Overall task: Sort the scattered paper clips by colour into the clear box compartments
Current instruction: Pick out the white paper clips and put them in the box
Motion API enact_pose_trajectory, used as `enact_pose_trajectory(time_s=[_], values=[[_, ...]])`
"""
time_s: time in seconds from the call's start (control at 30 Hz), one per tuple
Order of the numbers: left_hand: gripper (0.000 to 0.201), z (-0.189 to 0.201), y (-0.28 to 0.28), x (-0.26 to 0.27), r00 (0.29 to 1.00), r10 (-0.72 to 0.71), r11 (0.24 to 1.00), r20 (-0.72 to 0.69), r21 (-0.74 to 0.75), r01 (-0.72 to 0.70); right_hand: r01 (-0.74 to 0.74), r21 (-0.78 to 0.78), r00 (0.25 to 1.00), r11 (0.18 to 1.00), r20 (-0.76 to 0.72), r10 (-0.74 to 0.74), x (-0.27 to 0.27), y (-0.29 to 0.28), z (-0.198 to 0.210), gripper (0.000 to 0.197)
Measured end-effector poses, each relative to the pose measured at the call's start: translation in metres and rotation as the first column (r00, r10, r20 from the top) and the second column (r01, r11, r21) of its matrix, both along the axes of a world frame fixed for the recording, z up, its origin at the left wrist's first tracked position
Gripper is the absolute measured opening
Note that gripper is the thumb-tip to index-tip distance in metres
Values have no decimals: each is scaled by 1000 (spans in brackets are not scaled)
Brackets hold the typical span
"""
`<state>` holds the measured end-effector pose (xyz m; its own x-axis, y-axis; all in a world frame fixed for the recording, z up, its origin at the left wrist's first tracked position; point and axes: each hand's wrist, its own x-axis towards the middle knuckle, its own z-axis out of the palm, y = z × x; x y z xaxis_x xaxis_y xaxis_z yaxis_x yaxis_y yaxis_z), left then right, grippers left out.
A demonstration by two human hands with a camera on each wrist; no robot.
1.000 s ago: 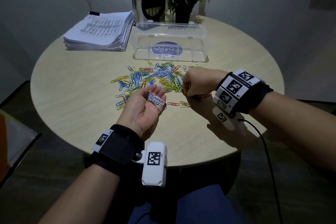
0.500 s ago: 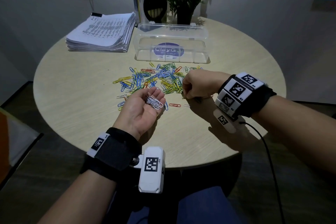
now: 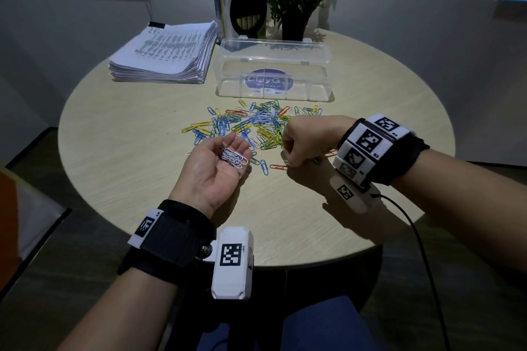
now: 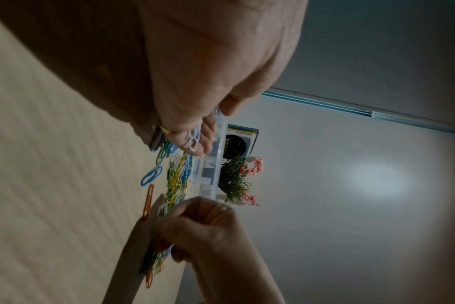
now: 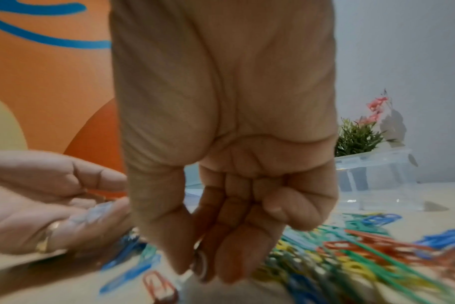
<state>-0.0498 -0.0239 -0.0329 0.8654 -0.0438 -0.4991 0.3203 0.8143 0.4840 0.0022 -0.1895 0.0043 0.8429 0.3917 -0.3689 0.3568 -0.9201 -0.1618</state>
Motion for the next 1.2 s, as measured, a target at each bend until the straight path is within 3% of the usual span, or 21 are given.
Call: enact_pose_trajectory(time_s=[0.17,0.43,0.6,0.73,0.87,1.0,1.13,1.2], values=[[23,0,4,4,1000,12,1000,-8,-8,-12,71,242,989,968,108,-100,20,28,2,12],[23,-2,13,8,1000,23,1000,-11,-11,-24,106,72,982,992,147,-116,42,61,-8,29],[23,-2,18,10,1000,24,1000,-10,1,-24,128,36,986,991,108,-131,42,61,-8,28],[24,-1,22,10,1000,22,999,-3,25,-22,152,70,984,986,80,-157,42,57,-6,27],[25,-1,22,12,1000,14,998,1,56,-14,154,225,984,962,53,-169,40,57,10,17],[28,1,16,16,998,22,996,57,-83,-17,50,352,999,935,-23,-45,29,73,24,10],[41,-1,15,18,997,49,993,58,-108,-43,48,371,998,927,-46,-33,27,79,26,17],[38,-2,17,19,998,62,997,21,-55,-61,56,274,996,960,49,-72,34,74,24,15]])
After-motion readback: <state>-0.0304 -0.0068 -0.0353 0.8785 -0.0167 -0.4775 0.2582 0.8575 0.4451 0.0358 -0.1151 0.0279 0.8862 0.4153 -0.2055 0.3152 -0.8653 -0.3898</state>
